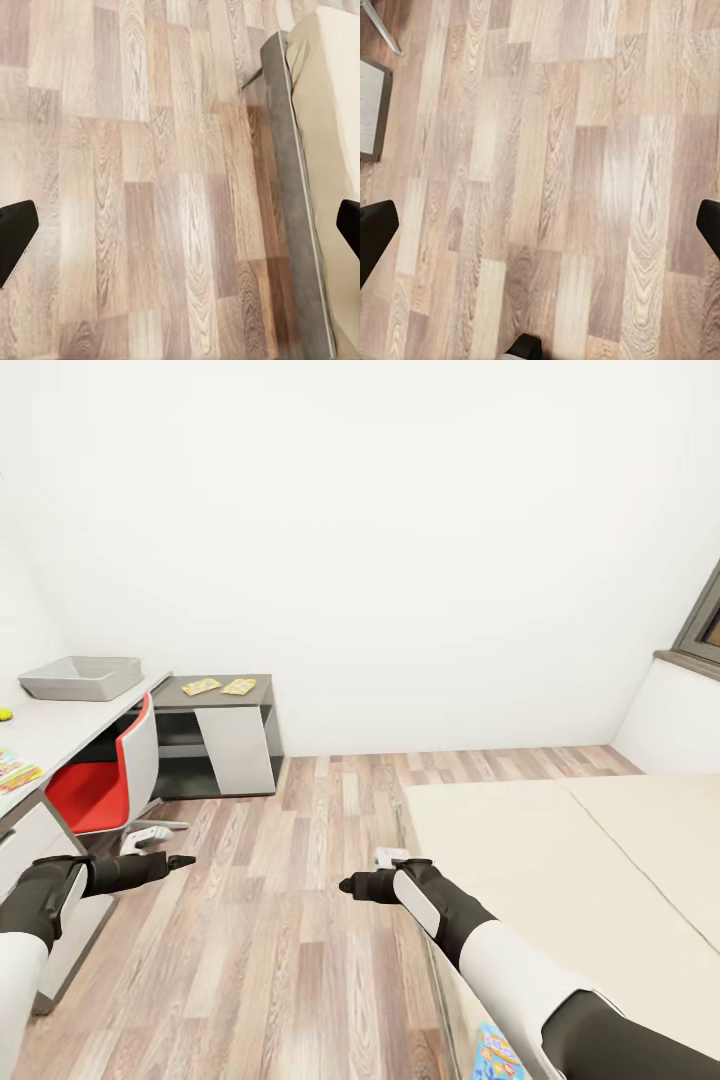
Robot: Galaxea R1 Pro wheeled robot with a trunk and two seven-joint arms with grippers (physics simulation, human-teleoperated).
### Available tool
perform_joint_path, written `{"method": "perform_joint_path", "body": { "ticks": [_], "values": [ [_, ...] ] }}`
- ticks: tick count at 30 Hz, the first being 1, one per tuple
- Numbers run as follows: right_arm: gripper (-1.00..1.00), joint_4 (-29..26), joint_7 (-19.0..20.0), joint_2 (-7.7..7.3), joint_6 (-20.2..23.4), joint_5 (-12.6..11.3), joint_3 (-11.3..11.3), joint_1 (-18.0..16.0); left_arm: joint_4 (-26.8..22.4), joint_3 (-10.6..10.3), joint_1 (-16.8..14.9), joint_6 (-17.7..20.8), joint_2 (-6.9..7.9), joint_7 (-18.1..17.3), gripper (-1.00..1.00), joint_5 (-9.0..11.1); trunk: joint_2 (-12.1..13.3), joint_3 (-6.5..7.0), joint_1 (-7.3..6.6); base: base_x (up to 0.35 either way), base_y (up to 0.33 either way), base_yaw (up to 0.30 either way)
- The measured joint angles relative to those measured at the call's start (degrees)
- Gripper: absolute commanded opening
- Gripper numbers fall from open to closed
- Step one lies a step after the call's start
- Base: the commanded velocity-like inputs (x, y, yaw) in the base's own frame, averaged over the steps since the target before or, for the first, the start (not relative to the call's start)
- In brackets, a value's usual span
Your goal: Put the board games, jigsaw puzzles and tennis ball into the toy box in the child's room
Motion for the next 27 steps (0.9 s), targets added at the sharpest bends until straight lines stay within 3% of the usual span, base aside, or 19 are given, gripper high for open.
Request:
{"method": "perform_joint_path", "body": {
  "ticks": [27],
  "values": [
    [1.00,0.00,0.00,0.00,-0.02,-0.09,-0.06,0.00,0.00,0.00,0.00,-0.05,0.00,0.00,1.00,0.01,0.00,0.00,0.00,0.000,0.213,-0.010]
  ]
}}
